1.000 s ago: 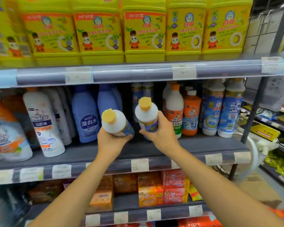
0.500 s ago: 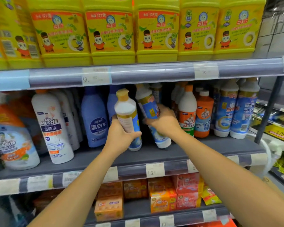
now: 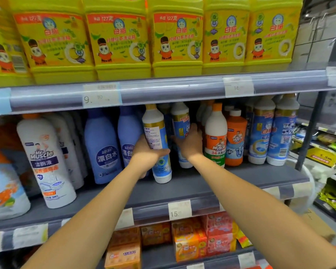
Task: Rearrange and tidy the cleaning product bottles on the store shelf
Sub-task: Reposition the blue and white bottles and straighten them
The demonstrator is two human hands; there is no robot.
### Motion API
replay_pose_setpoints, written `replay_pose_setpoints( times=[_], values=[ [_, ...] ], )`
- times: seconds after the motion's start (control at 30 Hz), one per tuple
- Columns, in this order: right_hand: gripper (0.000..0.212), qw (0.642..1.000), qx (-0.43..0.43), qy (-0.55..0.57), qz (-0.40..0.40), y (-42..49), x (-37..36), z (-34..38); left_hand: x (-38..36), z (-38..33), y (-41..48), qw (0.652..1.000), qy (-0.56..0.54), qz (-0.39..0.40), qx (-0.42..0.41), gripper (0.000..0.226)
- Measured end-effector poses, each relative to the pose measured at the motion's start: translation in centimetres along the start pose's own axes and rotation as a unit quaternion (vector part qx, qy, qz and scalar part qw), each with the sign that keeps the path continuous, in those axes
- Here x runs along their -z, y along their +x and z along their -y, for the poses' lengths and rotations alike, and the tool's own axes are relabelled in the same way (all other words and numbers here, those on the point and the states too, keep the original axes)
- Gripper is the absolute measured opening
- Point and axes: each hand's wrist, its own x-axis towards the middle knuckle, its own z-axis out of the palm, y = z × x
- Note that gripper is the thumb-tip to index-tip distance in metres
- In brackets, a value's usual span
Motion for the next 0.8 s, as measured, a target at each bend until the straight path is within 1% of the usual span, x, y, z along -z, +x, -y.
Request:
replay_pose_setpoints(
  times=[0.13, 0.27, 0.37, 0.53, 0.6, 0.7, 0.8],
  values=[
    [0.059, 1.000, -0.016, 0.018, -0.005, 1.4, -0.9, -0.4, -1.7, -0.1, 1.4, 0.999, 0.033, -0.014, 0.011, 0.056],
    [0.057, 0.999, -0.027, -0.018, 0.002, 2.8, -1.5, -0.6, -2.8, 0.1, 2.5, 0.998, 0.059, -0.019, 0.026, 0.063],
    [0.057, 0.998, -0.033, -0.043, 0.020, 3.4, -1.9, -0.7, -3.1, 0.4, 3.3, 0.998, 0.054, -0.020, 0.030, 0.065],
    [0.048, 0.998, -0.025, -0.057, 0.019, 4.3, -2.2, -0.7, -3.6, 0.9, 4.5, 0.999, 0.016, -0.004, 0.034, 0.066],
    [0.055, 0.998, -0.047, -0.024, 0.030, 4.5, -2.5, -0.7, -3.8, 1.0, 4.9, 0.999, -0.003, -0.002, 0.035, 0.066],
    [0.067, 0.994, -0.070, 0.063, 0.060, 4.3, -3.1, -1.3, -4.1, 1.4, 5.5, 0.999, -0.025, -0.008, 0.033, 0.068],
    [0.071, 0.981, -0.112, 0.120, 0.100, 3.2, -3.2, -3.5, -4.8, 2.3, 5.6, 0.999, -0.012, -0.031, 0.034, 0.074]
  ],
)
